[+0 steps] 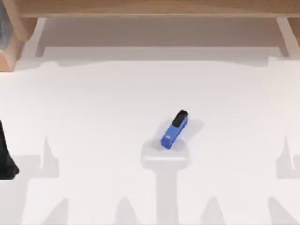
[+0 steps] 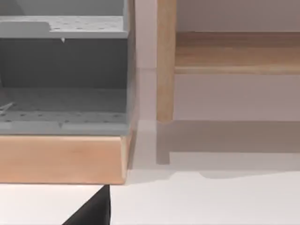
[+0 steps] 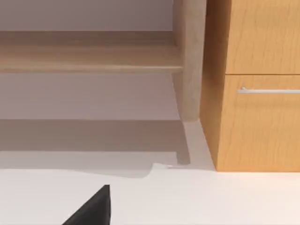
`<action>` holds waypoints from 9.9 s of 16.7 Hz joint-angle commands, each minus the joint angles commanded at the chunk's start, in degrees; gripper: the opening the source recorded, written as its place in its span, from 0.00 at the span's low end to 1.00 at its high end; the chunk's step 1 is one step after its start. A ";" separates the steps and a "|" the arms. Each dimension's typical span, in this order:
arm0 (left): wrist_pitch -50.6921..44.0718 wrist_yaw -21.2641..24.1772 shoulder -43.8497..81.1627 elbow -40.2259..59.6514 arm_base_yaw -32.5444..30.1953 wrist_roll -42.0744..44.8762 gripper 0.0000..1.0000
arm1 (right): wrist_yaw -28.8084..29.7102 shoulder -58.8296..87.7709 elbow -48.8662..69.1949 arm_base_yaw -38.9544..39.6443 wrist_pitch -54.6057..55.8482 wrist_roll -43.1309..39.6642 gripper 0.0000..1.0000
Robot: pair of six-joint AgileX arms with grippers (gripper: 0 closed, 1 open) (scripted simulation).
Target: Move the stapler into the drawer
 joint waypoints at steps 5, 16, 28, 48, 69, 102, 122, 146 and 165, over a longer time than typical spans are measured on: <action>0.00 0.00 0.00 0.00 0.00 0.00 1.00 | -0.74 3.51 2.27 -1.01 2.48 -3.01 1.00; 0.00 0.00 0.00 0.00 0.00 0.00 1.00 | -10.37 60.49 29.01 -12.90 31.87 -40.93 1.00; 0.00 0.00 0.00 0.00 0.00 0.00 1.00 | -22.42 123.27 58.24 -24.62 64.01 -83.40 1.00; 0.00 0.00 0.00 0.00 0.00 0.00 1.00 | -22.83 134.84 69.57 -24.96 65.56 -89.29 1.00; 0.00 0.00 0.00 0.00 0.00 0.00 1.00 | -22.83 134.84 69.57 -24.96 65.56 -89.29 0.00; 0.00 0.00 0.00 0.00 0.00 0.00 1.00 | -31.63 122.43 39.92 -33.65 82.61 -88.97 0.00; 0.00 0.00 0.00 0.00 0.00 0.00 1.00 | -38.64 118.09 27.70 -40.56 90.57 -88.90 0.53; 0.00 0.00 0.00 0.00 0.00 0.00 1.00 | -41.32 117.30 24.40 -42.99 93.00 -88.87 1.00; 0.00 0.00 0.00 0.00 0.00 0.00 1.00 | -37.91 113.79 33.85 11.76 59.52 -14.33 1.00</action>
